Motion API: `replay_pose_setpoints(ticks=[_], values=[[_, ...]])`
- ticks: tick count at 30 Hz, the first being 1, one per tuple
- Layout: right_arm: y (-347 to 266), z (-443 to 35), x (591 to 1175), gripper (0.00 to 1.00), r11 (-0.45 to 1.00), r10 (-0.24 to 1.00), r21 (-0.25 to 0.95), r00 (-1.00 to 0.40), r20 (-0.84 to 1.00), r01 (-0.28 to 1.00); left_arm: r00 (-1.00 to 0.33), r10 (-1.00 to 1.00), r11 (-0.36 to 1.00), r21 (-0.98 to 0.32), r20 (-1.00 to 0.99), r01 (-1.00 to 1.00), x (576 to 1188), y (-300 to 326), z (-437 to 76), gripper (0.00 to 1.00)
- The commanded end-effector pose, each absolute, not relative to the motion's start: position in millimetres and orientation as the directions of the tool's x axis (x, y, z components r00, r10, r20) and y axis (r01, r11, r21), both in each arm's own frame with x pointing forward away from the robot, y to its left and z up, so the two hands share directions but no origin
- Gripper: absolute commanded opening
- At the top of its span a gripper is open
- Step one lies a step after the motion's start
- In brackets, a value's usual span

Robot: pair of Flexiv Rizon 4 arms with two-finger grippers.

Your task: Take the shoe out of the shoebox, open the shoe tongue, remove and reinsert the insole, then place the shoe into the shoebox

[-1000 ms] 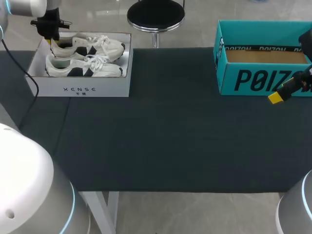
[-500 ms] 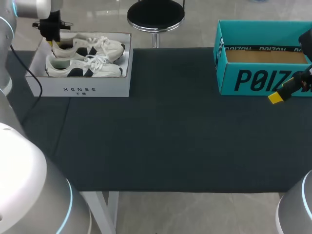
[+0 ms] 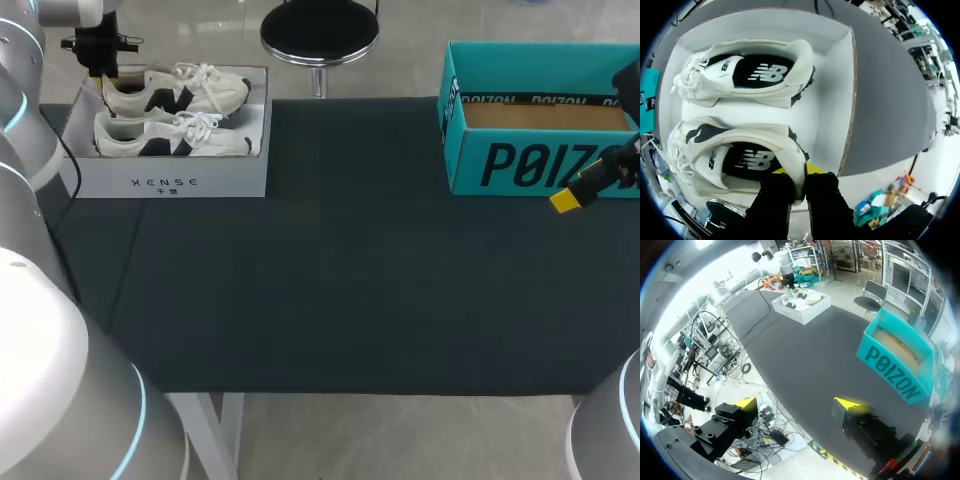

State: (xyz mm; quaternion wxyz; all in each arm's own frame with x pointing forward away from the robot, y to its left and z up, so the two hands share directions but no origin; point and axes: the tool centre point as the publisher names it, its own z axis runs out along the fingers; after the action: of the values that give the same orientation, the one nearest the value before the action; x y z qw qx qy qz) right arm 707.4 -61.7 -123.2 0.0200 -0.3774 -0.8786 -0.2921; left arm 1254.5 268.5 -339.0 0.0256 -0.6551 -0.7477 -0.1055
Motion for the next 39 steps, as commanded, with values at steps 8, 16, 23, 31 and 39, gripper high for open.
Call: replay_pose_setpoints(ticks=[8, 16, 23, 31, 39], values=[[-61, -124, 710, 1.00, 0.547, 0.651, 0.494, -0.714, 0.257, 0.676, -0.057, 0.978, 0.048, 0.051, 0.203, 0.998, 1236, 256, -361, 0.00], [-61, -124, 710, 1.00, 0.547, 0.651, 0.494, -0.714, 0.257, 0.676, -0.044, 0.972, 0.035, 0.043, 0.233, 0.998, 1240, 260, -366, 0.00], [-61, -124, 710, 1.00, 0.547, 0.651, 0.494, -0.714, 0.257, 0.676, -0.002, 0.966, -0.009, 0.042, 0.260, 0.999, 1247, 259, -366, 0.00], [-61, -124, 710, 1.00, 0.547, 0.651, 0.494, -0.714, 0.257, 0.676, -0.014, 0.971, -0.003, 0.071, 0.237, 0.998, 1253, 257, -355, 1.00], [-61, -124, 710, 1.00, 0.547, 0.651, 0.494, -0.714, 0.257, 0.676, -0.104, 0.979, 0.082, 0.129, 0.178, 0.988, 1259, 256, -323, 1.00]])
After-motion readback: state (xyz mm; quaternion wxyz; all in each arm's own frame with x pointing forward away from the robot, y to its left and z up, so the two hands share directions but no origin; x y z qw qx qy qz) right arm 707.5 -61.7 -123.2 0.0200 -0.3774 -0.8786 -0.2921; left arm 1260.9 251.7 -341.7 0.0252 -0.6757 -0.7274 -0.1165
